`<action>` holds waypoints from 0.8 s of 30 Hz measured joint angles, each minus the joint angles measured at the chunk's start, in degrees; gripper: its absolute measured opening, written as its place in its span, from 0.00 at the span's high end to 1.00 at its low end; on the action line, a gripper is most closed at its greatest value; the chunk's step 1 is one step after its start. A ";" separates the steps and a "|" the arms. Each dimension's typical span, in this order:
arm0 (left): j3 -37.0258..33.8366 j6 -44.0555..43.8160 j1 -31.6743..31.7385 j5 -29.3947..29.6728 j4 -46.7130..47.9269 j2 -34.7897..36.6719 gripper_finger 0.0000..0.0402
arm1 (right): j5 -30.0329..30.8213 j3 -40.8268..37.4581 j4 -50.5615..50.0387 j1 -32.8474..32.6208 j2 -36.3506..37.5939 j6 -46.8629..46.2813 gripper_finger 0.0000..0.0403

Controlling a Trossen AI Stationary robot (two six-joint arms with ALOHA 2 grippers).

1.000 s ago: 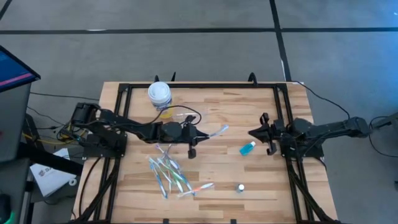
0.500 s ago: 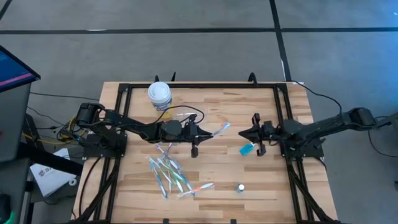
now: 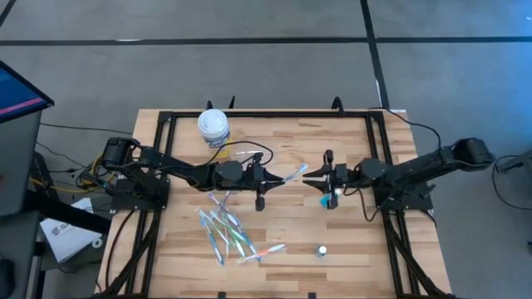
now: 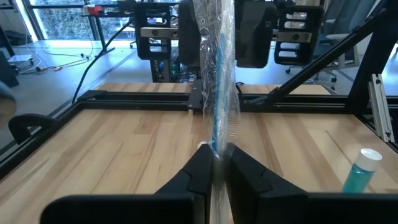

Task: Pick & Place toothbrushing station
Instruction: Put the blue toothbrush into the transparent organizer

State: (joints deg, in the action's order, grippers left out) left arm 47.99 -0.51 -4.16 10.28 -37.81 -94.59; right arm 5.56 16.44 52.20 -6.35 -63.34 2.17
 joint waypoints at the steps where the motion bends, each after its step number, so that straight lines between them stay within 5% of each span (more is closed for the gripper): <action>1: 0.00 0.00 0.00 0.00 0.01 0.00 0.95 | -0.03 0.01 0.60 0.09 -0.43 -0.01 0.74; 11: 0.00 0.00 0.00 0.02 0.00 0.00 0.95 | 0.19 0.01 8.28 0.13 -4.19 -0.64 0.47; 24: 0.00 0.00 0.00 0.17 -0.14 0.00 0.95 | 0.50 5.26 8.11 1.75 -10.96 -0.65 0.56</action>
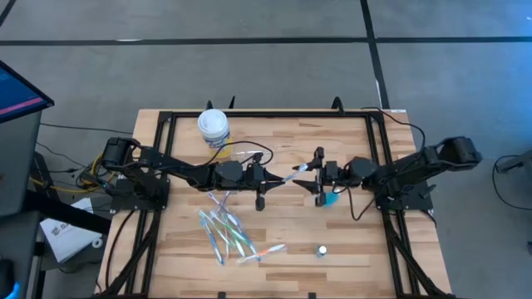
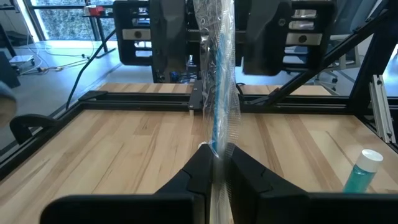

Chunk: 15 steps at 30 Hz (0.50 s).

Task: Pick & Place toothbrushing station
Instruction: Put the blue toothbrush into the transparent organizer

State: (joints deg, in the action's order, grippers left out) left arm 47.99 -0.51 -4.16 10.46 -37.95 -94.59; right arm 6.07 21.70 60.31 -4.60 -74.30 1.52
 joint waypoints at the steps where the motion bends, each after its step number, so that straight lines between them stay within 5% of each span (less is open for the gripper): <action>1: 0.00 0.02 0.00 0.00 0.00 0.00 0.95 | 0.00 0.06 -0.01 0.03 -0.08 -0.01 0.58; 15: 0.00 0.17 0.01 0.00 -0.06 0.00 0.93 | -0.26 0.10 1.08 -0.24 0.04 -0.01 0.80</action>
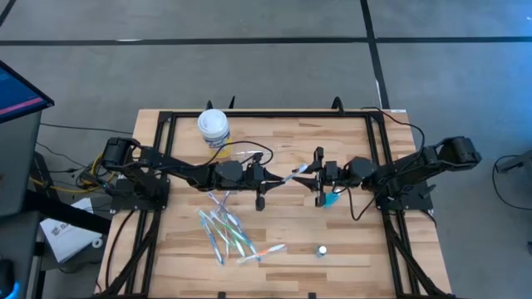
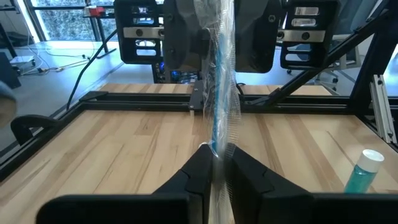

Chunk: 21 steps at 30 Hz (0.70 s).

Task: Pick & Place toothbrushing station
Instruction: Put the blue toothbrush into the transparent organizer

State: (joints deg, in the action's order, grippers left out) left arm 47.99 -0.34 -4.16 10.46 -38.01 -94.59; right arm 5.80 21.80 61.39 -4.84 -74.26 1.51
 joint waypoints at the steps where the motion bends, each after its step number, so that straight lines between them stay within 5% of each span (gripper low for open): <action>1: 0.00 0.02 0.00 0.00 -0.02 0.00 0.93 | -0.11 0.00 0.64 0.00 0.00 -0.01 0.81; 21: -0.02 0.69 0.17 0.81 0.15 0.56 0.88 | -1.71 0.00 1.64 0.09 0.02 0.64 0.98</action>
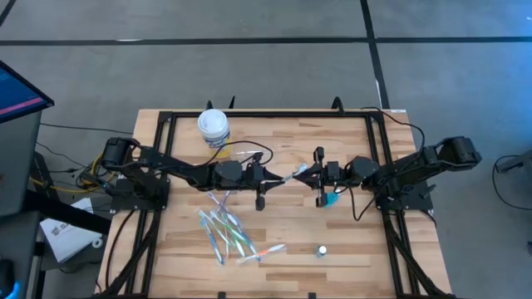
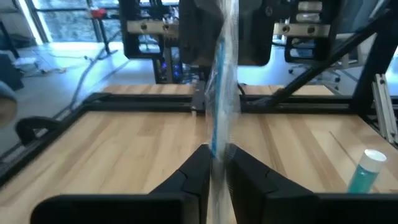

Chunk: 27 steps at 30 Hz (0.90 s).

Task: Pick & Place toothbrushing station
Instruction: Put the blue toothbrush into the transparent organizer

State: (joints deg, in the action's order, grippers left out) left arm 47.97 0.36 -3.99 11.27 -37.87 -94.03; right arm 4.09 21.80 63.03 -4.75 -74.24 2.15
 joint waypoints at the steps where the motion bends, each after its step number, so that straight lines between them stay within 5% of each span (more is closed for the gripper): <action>1: 0.00 0.45 0.00 0.89 -0.17 0.05 0.88 | 0.01 0.00 -0.03 0.02 0.02 0.02 0.98; 12: -0.05 0.86 0.02 4.43 3.19 2.42 0.79 | 0.13 0.00 -1.98 2.56 0.02 -0.67 0.99; 27: 0.00 0.70 -0.18 5.44 12.36 3.02 0.79 | -0.05 0.00 -2.73 12.41 -0.02 -2.19 1.00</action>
State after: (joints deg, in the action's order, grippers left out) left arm 47.97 1.06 -4.16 16.71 -25.50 -91.00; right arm 4.04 21.80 60.30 7.65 -74.26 -0.03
